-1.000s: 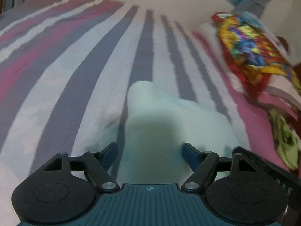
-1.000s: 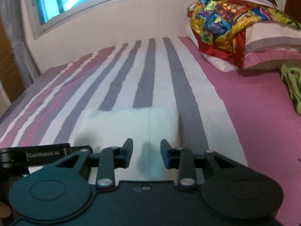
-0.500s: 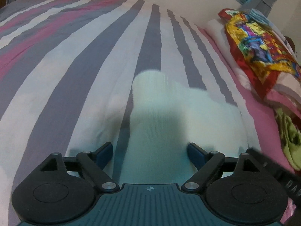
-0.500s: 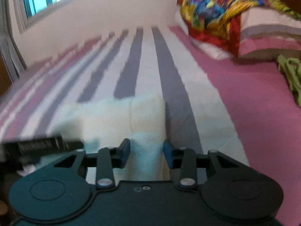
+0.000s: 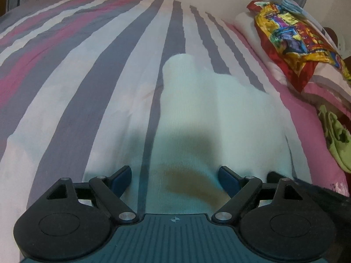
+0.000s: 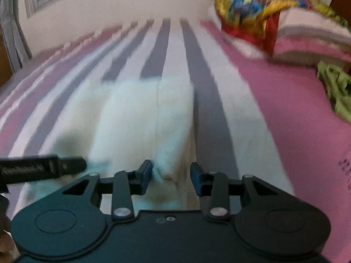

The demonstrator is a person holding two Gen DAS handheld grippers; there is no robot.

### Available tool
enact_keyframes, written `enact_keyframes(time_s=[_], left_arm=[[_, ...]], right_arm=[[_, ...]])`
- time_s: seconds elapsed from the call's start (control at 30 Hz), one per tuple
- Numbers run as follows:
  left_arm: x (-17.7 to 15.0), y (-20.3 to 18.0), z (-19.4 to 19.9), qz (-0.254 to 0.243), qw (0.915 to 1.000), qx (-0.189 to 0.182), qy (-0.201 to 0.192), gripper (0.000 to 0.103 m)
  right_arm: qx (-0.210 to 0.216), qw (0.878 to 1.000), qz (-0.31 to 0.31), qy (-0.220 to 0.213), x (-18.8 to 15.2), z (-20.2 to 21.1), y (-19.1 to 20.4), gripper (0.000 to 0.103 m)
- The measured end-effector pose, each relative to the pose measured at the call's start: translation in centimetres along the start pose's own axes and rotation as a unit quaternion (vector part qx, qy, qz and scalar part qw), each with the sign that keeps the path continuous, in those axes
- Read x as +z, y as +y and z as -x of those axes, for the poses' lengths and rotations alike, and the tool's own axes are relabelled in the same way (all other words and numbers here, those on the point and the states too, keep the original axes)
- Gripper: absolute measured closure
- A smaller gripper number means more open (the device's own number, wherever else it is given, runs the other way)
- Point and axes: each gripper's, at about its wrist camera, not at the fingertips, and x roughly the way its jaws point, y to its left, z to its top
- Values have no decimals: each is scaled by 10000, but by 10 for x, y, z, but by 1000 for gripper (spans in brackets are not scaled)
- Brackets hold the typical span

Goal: Fold small clothes
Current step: 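Press the folded sweater bundle flat with both open tools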

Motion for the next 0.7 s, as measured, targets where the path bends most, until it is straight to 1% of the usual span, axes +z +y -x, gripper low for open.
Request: enact_keyframes(time_s=[0.1,0.2,0.3,0.4,0.53,0.7], left_arm=[[-5,-2,4,-95,9999,45,42,17],[-12,-3,10,-171,9998,56,55,17],[-19,-5,12,-282,9995,94,116,17],[-30,-7,19,-472,9988,113,90,17],[-40,-2,30,-500,9987,11,118,17],[-59,3,44,-641,9979,-36,77,17]], right_arm=[[31,9998,-190,-16,0,6,-3,65],[121,9994,-290,-139,-4,19,-5,64],[108,9997,-150,150,-19,17,-6,64],[146,9995,-207,187,-29,23,-7,63],[225,9991,-336,109,-36,41,-10,63],[306,9989,-234,268,-57,46,-14,63]])
